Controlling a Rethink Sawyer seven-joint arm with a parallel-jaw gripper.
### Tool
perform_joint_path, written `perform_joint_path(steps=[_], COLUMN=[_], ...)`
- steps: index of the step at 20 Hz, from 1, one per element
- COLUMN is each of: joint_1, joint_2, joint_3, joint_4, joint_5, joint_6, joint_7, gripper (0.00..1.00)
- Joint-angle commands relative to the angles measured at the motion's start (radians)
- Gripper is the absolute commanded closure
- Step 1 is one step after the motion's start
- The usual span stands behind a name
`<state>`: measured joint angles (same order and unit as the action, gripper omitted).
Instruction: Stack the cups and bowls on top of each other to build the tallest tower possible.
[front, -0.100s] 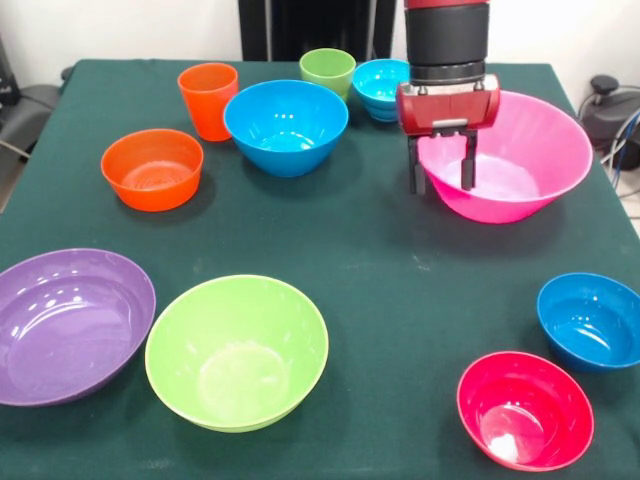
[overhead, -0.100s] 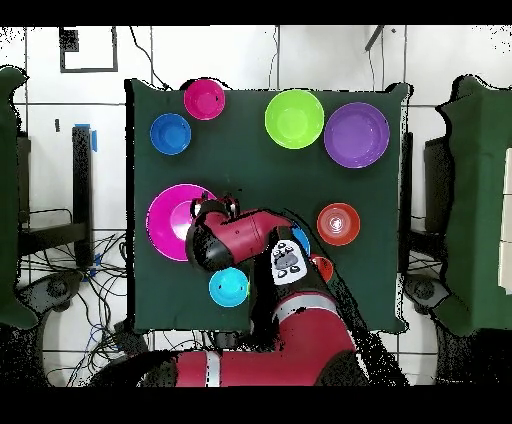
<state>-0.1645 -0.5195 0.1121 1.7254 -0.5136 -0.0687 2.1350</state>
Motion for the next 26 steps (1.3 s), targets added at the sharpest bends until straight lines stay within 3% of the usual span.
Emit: perform_joint_path(steps=[1, 9, 26], joint_1=[0.058, 0.032, -0.099], joint_2=[0.112, 0.107, -0.046], joint_3=[-0.053, -0.016, 0.154], joint_4=[-0.160, -0.188, -0.017], joint_5=[-0.080, -0.117, -0.156], joint_6=[-0.082, -0.041, 0.063], joint_7=[-0.012, -0.037, -0.033], gripper=[0.00, 0.00, 0.00])
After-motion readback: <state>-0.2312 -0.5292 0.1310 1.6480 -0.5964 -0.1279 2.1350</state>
